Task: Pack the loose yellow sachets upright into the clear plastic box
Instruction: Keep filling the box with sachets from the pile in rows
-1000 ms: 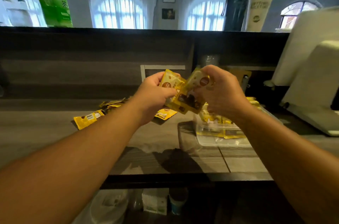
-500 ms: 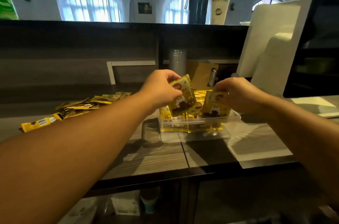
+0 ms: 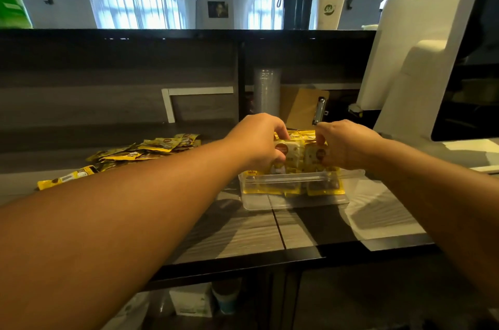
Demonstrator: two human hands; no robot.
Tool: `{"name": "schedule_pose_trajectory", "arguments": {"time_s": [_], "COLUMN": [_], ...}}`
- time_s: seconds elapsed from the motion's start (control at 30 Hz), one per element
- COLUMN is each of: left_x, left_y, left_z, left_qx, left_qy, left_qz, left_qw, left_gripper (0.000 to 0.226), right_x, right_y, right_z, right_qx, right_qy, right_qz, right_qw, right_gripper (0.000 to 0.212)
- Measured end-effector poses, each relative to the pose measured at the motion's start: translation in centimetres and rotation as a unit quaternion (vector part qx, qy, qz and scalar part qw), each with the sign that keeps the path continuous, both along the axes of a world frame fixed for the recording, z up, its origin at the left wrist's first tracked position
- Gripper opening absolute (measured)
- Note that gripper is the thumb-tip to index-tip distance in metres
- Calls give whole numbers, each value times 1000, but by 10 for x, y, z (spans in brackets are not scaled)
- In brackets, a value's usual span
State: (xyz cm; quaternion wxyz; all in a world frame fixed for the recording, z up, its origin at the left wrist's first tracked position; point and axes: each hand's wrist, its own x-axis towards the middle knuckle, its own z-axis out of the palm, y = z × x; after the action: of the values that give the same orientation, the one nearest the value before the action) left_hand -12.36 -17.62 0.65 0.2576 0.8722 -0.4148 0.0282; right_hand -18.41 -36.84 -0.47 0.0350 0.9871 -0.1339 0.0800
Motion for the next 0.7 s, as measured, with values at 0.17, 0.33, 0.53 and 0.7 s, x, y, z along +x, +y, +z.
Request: {"name": "schedule_pose_trajectory", "arguments": {"time_s": [0.17,0.33,0.53,0.7], "left_x": [4,12,26,33], "left_y": [-17,-22,-28,-29], "left_z": [-9,-16,-15,-13], "left_qx": [20,104,190,310], "left_qy": [-19,-194,-149,-104], "left_qz": [3,29,3,12], "left_qw": [1000,975,970,945], "left_gripper": [35,33,79,127], "right_x": [3,9,32,34], "right_y": [-4,-9,-9,0], "right_z": [-1,-3,-5,-9], "right_qx": [25,-18,-75,-98], "right_qy": [6,13,140,130], "right_qz": [1,15,37,50], "right_qw": [1000,1000,987,985], "right_gripper": [51,81,117,113]}}
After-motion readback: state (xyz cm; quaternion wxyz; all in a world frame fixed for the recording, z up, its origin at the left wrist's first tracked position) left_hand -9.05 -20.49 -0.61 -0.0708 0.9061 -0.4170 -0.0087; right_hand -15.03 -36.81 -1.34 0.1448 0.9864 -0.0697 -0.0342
